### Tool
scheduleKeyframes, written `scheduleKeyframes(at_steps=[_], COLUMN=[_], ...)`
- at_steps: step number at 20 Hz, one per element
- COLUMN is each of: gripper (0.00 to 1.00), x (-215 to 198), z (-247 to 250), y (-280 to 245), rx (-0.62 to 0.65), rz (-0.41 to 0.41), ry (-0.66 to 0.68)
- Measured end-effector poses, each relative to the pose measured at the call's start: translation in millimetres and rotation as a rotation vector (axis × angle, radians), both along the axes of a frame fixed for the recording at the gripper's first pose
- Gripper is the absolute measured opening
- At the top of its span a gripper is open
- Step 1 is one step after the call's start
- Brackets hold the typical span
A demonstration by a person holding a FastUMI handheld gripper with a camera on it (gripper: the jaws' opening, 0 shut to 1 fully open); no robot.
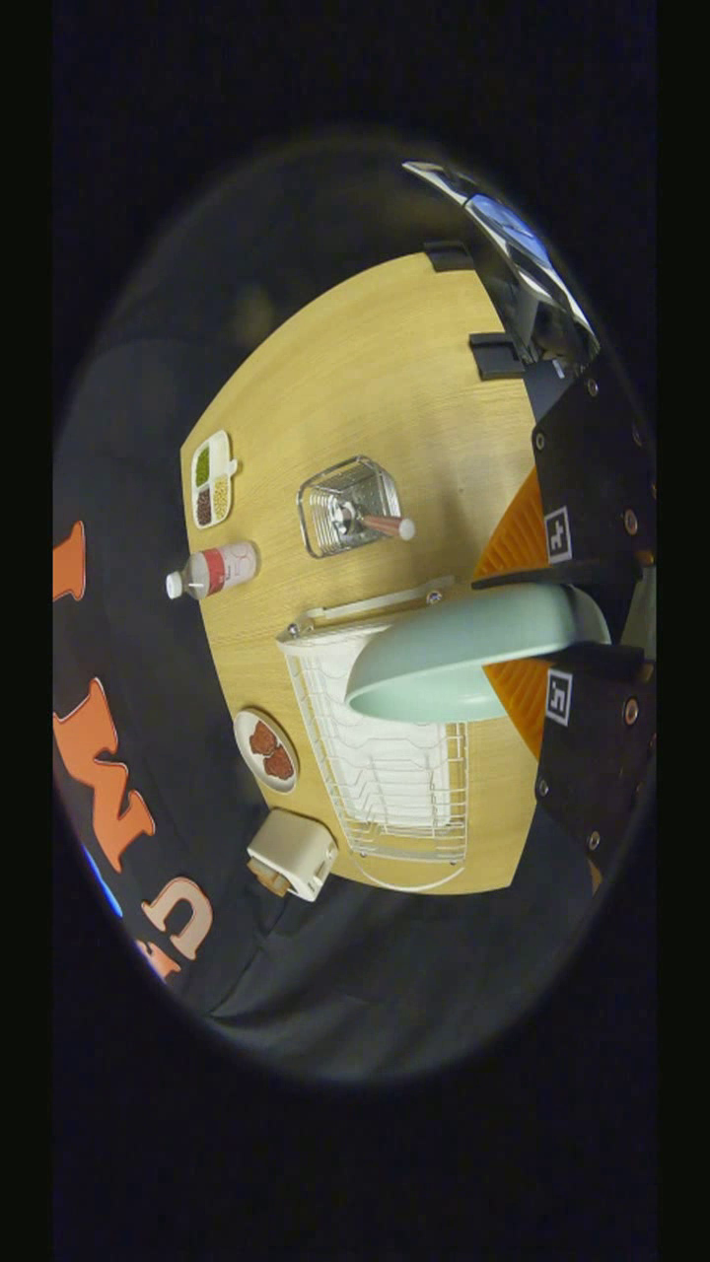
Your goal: Take the plate from the dish rack, then take the spoon from the basket and place it into the plate.
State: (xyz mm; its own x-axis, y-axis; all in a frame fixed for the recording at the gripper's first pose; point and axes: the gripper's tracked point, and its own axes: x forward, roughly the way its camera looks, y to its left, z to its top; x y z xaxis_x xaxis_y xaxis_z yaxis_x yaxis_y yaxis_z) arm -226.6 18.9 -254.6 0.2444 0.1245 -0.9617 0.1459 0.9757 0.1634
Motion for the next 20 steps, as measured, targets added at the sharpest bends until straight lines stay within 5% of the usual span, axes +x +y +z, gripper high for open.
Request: scheduleKeyframes(at_steps=[10, 20], gripper=[0.25, 0.25], x=[-71.1, -78.1], z=[-67.7, -142.9], y=[-0.9, 43.2], rx=[0.209, 0.413], rz=[-0.035, -0.158], ry=[0.074, 0.086])
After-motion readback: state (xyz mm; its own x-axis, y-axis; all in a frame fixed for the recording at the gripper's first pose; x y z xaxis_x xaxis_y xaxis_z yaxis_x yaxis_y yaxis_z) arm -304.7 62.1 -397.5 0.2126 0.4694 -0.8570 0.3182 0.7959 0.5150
